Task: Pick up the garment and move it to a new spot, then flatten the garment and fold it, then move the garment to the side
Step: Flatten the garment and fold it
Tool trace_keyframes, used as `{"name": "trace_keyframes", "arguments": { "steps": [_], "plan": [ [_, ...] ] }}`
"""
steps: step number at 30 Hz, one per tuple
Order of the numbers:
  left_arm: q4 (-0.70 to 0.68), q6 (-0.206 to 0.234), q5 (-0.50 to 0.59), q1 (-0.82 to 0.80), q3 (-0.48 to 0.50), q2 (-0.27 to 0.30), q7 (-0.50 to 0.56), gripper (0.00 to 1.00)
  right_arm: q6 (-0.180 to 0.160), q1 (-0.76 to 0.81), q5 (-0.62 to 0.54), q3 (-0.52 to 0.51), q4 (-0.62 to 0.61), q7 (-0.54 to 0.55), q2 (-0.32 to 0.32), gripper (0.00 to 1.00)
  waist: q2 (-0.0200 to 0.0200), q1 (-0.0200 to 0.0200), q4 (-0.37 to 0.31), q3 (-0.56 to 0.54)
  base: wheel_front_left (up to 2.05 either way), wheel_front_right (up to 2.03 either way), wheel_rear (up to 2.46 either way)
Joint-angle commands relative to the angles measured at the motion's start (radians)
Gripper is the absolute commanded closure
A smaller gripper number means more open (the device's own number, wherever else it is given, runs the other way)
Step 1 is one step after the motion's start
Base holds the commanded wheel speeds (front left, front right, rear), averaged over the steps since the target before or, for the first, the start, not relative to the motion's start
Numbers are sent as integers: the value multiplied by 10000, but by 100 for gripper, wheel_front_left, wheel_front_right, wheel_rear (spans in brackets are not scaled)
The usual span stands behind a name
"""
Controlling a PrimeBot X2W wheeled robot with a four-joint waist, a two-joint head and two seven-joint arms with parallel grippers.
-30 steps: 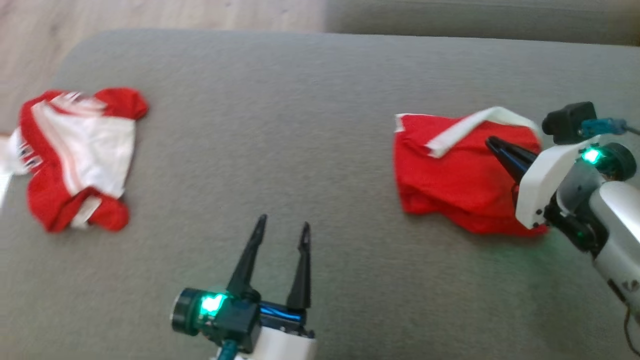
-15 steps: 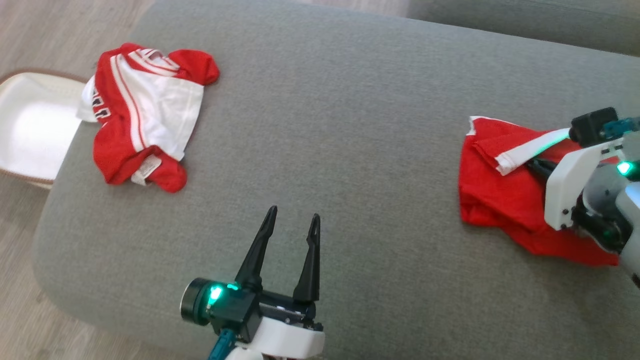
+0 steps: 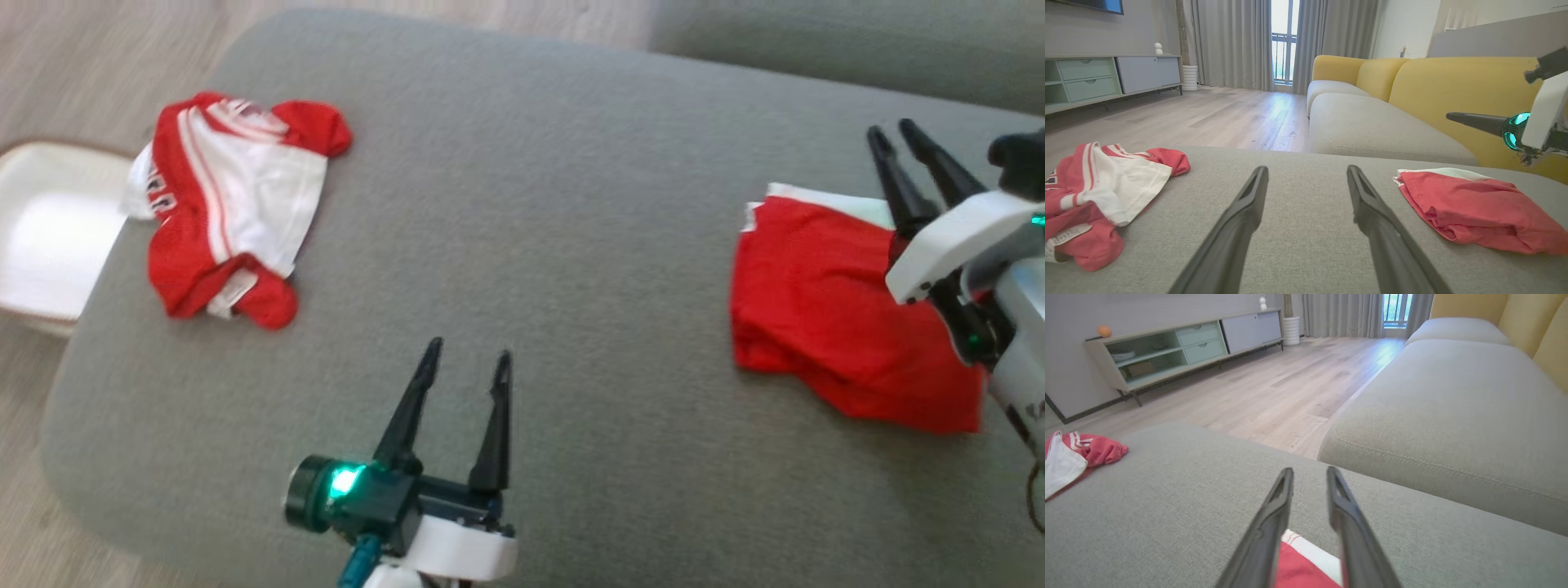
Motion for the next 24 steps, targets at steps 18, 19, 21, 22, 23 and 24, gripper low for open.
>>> {"name": "trace_keyframes", "arguments": {
  "steps": [18, 19, 21, 22, 23, 24],
  "plan": [
    [-239, -40, 563, 1551, 2885, 180, -51, 0, 75, 5668, -4594, -5333, -4619, -377, 1689, 0, 0, 0, -2934, -2288, 0, 0, 0],
    [-324, -51, 694, 1680, 2949, 185, -51, 0, 75, 6007, -4930, -5629, -4910, -377, 1908, 0, 0, 0, -3022, -2331, 0, 0, 0],
    [-571, -44, 943, 1959, 3067, 176, -51, 0, 75, 6681, -5466, -6129, -5394, -378, 2358, 0, 0, 0, -3193, -2393, 0, 0, 0],
    [-682, -32, 1033, 2124, 3118, 164, -51, 0, 75, 6998, -5639, -6311, -5595, -378, 2585, 0, 0, 0, -3282, -2420, 0, 0, 0],
    [-793, -15, 1106, 2288, 3165, 149, -51, 0, 75, 7290, -5795, -6439, -5789, -378, 2774, 0, 0, 0, -3368, -2444, 0, 0, 0],
    [-881, -24, 1145, 2456, 3189, 131, -51, 0, 75, 7563, -5945, -6554, -5957, -378, 2920, 0, 0, 0, -3446, -2466, 0, 0, 0]
  ]
}}
